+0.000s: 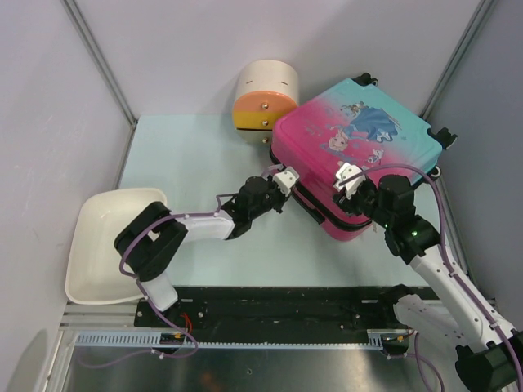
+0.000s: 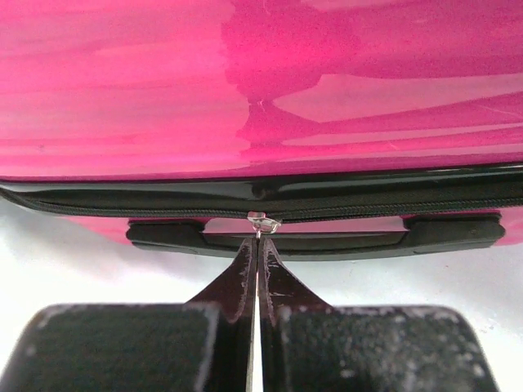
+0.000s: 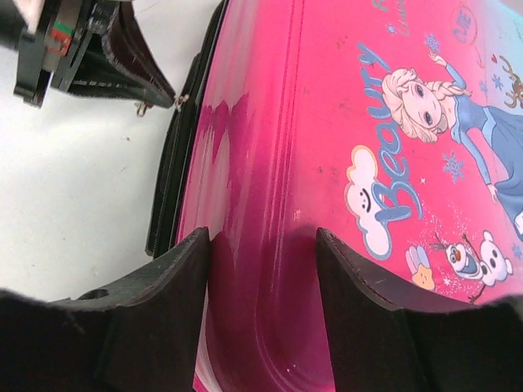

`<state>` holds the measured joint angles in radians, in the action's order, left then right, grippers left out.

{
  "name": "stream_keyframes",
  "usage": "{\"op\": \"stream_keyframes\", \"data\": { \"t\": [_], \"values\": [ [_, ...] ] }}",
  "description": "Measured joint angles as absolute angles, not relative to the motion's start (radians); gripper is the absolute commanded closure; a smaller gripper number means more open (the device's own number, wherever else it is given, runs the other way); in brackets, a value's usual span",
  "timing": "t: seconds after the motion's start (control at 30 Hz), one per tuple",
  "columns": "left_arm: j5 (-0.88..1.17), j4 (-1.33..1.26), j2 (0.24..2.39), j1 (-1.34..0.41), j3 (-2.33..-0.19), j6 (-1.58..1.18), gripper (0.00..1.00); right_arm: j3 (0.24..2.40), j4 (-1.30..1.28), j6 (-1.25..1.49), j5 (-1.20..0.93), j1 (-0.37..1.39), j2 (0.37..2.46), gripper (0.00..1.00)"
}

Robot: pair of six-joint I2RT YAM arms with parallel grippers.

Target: Open, take out, and arrange the luggage

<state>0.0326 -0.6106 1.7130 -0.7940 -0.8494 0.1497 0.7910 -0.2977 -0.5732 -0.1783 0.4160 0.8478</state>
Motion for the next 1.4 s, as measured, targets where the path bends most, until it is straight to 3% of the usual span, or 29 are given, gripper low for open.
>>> {"op": "stream_keyframes", "data": {
  "t": [0.37, 0.67, 1.07, 1.4],
  "values": [
    [0.062, -0.575, 1.757, -0.648, -0.927, 0.220, 1.00, 0.792, -0.353, -0.682, -0.266, 0.349, 0.823, 0.60],
    [0.237, -0.556, 1.872, -0.517, -1.075, 0.317, 1.00, 0.783, -0.443, -0.831, -0.445, 0.078, 0.769, 0.64],
    [0.485, -0.503, 2.008, -0.492, -1.266, 0.475, 1.00, 0.767, -0.497, -1.082, -0.617, -0.250, 0.766, 0.62],
    [0.510, -0.508, 2.214, -0.492, -1.525, 0.506, 1.00, 0.767, -0.536, -1.192, -0.653, -0.337, 0.766, 0.62]
  ]
}}
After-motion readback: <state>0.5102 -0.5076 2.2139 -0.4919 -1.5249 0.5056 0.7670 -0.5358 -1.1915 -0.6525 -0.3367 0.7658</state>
